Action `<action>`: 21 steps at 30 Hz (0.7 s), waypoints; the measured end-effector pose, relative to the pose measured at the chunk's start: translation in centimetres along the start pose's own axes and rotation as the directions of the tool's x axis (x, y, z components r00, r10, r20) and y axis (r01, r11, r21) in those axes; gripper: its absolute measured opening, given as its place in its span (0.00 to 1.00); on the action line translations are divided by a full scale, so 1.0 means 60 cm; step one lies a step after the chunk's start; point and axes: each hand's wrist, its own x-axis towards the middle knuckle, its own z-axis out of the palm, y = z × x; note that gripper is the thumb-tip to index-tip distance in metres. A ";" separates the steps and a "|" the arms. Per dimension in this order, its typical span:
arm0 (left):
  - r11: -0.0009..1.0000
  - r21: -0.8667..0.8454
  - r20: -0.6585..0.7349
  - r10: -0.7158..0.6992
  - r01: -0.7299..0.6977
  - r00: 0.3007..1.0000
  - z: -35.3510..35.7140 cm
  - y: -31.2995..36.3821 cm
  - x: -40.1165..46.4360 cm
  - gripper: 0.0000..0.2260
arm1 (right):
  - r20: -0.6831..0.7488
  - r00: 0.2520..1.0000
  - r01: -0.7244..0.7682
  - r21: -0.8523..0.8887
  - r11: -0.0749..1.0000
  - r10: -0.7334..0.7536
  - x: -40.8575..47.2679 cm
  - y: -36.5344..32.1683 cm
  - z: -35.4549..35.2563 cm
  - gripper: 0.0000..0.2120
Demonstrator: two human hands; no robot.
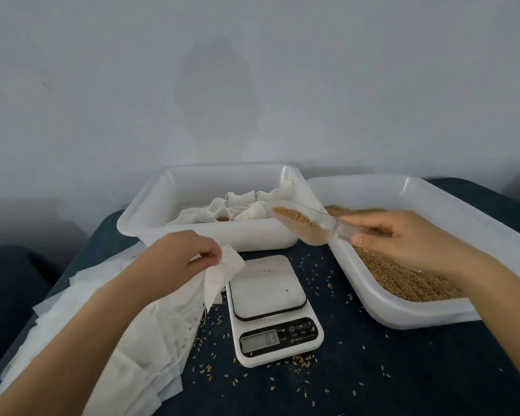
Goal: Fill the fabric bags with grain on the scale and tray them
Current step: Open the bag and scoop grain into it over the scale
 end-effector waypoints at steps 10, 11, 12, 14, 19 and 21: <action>1.000 -0.006 0.146 -0.017 0.018 0.989 0.030 -0.014 -0.020 0.03 | 0.320 0.939 0.179 -0.144 0.973 -0.126 0.021 -0.027 0.058 0.21; 1.000 -0.022 0.139 -0.011 0.014 0.990 0.032 -0.014 -0.019 0.03 | 0.335 0.934 0.189 -0.167 0.968 -0.125 0.023 -0.028 0.058 0.21; 0.999 -0.036 0.133 -0.006 0.011 0.991 0.034 -0.013 -0.020 0.03 | 0.347 0.930 0.194 -0.185 0.963 -0.121 0.023 -0.030 0.057 0.21; 0.998 -0.058 0.130 -0.002 0.009 0.991 0.036 -0.011 -0.019 0.03 | 0.366 0.924 0.204 -0.218 0.955 -0.114 0.024 -0.033 0.053 0.20; 0.998 -0.063 0.150 0.018 -0.009 0.989 0.038 0.002 -0.012 0.04 | 0.389 0.915 0.225 -0.277 0.934 -0.105 0.029 -0.044 0.037 0.20; 0.998 -0.058 0.155 0.033 -0.024 0.987 0.040 0.008 -0.008 0.05 | 0.389 0.916 0.229 -0.300 0.926 -0.100 0.032 -0.053 0.028 0.19</action>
